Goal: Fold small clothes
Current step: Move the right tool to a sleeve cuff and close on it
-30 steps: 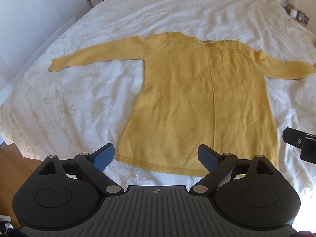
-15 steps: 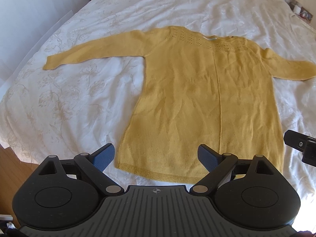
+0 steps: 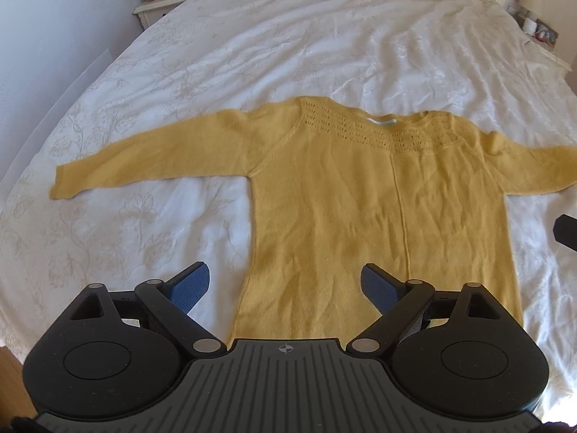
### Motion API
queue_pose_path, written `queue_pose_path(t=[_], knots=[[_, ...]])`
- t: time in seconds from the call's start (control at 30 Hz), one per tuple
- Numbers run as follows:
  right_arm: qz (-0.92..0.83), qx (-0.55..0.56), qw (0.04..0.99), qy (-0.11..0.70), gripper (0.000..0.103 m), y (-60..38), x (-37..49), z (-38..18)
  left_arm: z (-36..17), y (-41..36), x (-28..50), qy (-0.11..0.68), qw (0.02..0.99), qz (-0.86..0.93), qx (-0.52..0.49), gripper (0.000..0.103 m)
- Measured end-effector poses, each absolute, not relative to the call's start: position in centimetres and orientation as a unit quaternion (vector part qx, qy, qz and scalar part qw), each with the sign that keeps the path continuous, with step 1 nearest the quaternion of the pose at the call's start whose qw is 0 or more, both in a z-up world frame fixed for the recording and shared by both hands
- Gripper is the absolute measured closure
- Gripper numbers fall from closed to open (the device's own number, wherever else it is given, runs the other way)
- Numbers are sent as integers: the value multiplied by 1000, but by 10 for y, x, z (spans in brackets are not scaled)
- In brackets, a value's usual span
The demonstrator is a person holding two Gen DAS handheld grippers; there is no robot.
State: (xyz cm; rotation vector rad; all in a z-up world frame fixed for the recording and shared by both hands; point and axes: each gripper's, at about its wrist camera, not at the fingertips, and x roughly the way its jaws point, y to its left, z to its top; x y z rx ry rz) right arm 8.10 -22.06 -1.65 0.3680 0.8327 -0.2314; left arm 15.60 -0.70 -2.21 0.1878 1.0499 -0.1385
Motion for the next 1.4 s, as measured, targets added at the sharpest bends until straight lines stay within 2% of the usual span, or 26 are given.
queue_pose_path(t=[0.27,0.6,0.73,0.83,1.03,1.33,1.37,1.4], knots=[[-178,170,920,306,1,-240,96,3,-15,-30,191,455,877,-114,106,11],[-226,133,913,312,1,-288,125,-4,-10,-60,204,424,893,-122,87,11],[-221,93,928,286,1,-305,126,-11,-4,-81,198,412,901,-96,92,11],[-191,68,929,310,1,-322,137,-14,-3,-97,192,409,905,-81,83,11],[-166,89,922,340,1,-377,149,-29,-8,-130,185,417,904,-67,73,11],[-177,105,884,420,3,-498,163,-64,-24,-152,188,474,879,-43,43,11],[-181,103,878,430,7,-511,166,-67,-25,-154,188,476,877,-40,43,12],[-185,104,872,441,18,-527,168,-70,-26,-155,188,478,876,-37,45,14]])
